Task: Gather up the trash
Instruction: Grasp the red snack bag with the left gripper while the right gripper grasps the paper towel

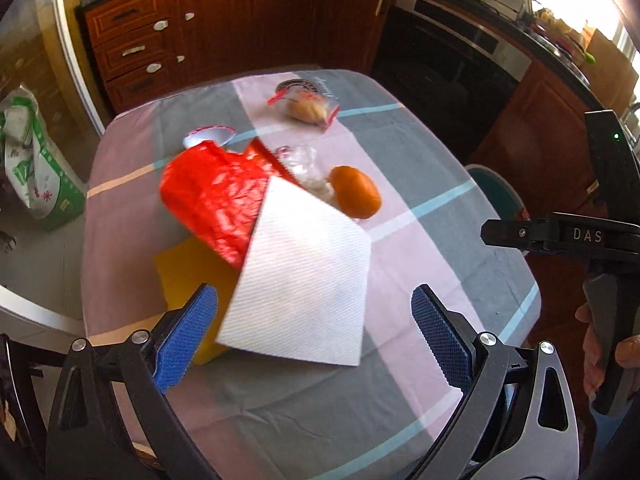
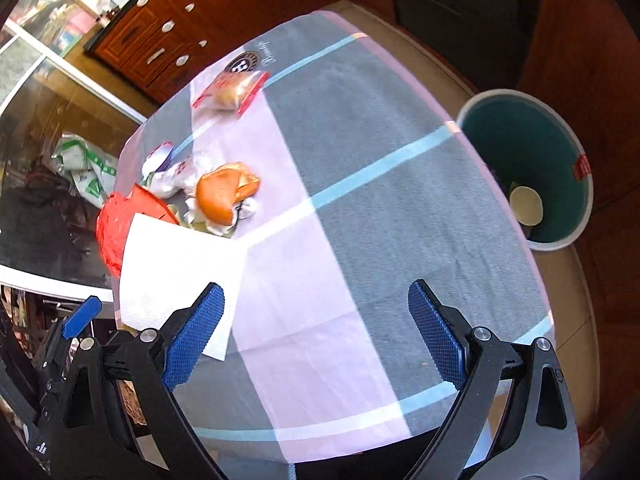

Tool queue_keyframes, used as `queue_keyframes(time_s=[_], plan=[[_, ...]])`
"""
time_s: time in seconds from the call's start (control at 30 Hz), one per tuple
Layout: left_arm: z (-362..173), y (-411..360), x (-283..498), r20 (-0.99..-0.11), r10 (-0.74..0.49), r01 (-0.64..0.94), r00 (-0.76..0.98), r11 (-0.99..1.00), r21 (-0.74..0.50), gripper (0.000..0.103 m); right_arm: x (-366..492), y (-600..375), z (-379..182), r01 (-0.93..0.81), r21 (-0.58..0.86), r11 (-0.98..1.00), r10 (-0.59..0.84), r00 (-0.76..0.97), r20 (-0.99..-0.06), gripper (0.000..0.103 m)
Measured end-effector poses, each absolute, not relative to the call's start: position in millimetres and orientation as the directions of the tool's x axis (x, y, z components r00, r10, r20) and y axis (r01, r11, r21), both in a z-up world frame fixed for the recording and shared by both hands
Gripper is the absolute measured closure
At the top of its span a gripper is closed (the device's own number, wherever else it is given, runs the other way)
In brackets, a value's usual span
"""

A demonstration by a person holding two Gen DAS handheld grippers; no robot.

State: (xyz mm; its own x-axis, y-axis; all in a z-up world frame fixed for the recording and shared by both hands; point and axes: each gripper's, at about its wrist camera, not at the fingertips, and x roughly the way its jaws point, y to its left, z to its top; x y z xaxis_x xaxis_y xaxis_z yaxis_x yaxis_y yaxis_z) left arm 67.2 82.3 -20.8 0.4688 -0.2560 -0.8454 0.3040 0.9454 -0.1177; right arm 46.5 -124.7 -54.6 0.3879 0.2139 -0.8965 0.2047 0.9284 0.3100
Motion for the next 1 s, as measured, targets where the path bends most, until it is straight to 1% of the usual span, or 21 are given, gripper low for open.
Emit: queue_keyframes(time_s=[0.27,0.47,0.77,0.93,0.97,1.0], plan=[[-42,160,71,-0.862,-0.205,0.223,0.464,0.969,-0.110,0.005,70,-31,-62,0.070,0.293,0.953,0.259,0.310,-0.915,0.014],[-65,194,85,-0.881,-0.197,0.180,0.430,0.975,-0.130,0.005,90,10,-70,0.032,0.313,0.949,0.289,0.308,-0.907,0.014],[-87,185,96,-0.896,-0.221,0.235,0.386,0.962,-0.136,0.005,106,19,-102,0.042,0.332,0.942,0.310,0.263,-0.913,0.014],[-99,176,99,-0.904,-0.218,0.256,0.368,0.958,-0.127,0.005,108,17,-122,0.047,0.319,0.947,0.300,0.230,-0.926,0.014],[-101,175,100,-0.907,-0.217,0.255,0.362,0.959,-0.128,0.005,108,15,-126,0.047,0.317,0.947,0.299,0.224,-0.928,0.014],[-104,174,99,-0.909,-0.217,0.252,0.356,0.959,-0.131,0.005,109,15,-129,0.048,0.312,0.949,0.295,0.221,-0.930,0.011]])
